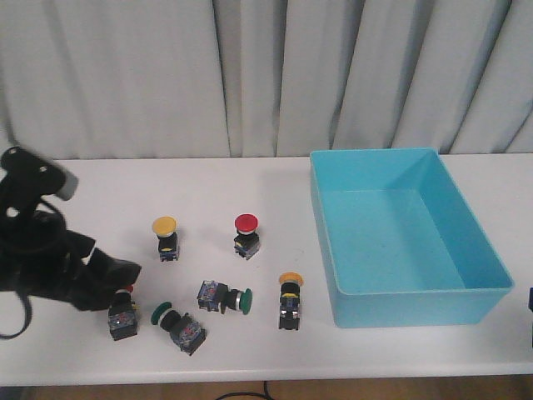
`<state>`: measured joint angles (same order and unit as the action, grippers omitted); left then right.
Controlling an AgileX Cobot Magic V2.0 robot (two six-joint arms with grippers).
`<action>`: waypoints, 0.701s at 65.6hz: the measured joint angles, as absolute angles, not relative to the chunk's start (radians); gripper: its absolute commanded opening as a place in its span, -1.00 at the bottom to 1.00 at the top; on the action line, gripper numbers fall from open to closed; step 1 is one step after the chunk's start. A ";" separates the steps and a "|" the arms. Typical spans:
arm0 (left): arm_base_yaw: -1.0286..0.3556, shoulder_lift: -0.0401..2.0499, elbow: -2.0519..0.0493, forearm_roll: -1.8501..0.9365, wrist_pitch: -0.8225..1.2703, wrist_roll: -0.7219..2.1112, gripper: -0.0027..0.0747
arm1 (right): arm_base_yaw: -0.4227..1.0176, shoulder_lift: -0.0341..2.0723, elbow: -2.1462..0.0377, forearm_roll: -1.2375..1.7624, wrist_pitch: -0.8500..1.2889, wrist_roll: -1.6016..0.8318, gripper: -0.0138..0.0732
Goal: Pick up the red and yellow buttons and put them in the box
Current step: 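Reach the left gripper to the red-capped button and close on it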
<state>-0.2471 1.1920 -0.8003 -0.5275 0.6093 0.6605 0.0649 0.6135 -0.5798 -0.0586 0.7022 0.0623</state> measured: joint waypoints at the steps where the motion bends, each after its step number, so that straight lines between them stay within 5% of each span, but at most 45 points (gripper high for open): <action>1: -0.255 1.210 -0.813 -0.522 0.606 0.660 0.45 | 0.065 0.614 -0.580 -0.059 0.702 0.062 0.36; 46: -0.427 2.023 -1.531 -0.258 0.671 0.417 0.45 | 0.065 0.614 -0.580 -0.059 0.702 0.062 0.36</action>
<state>-0.4267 2.0231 -1.5311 -0.2578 0.6711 0.4171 0.0649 0.6135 -0.5798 -0.0586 0.7022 0.0623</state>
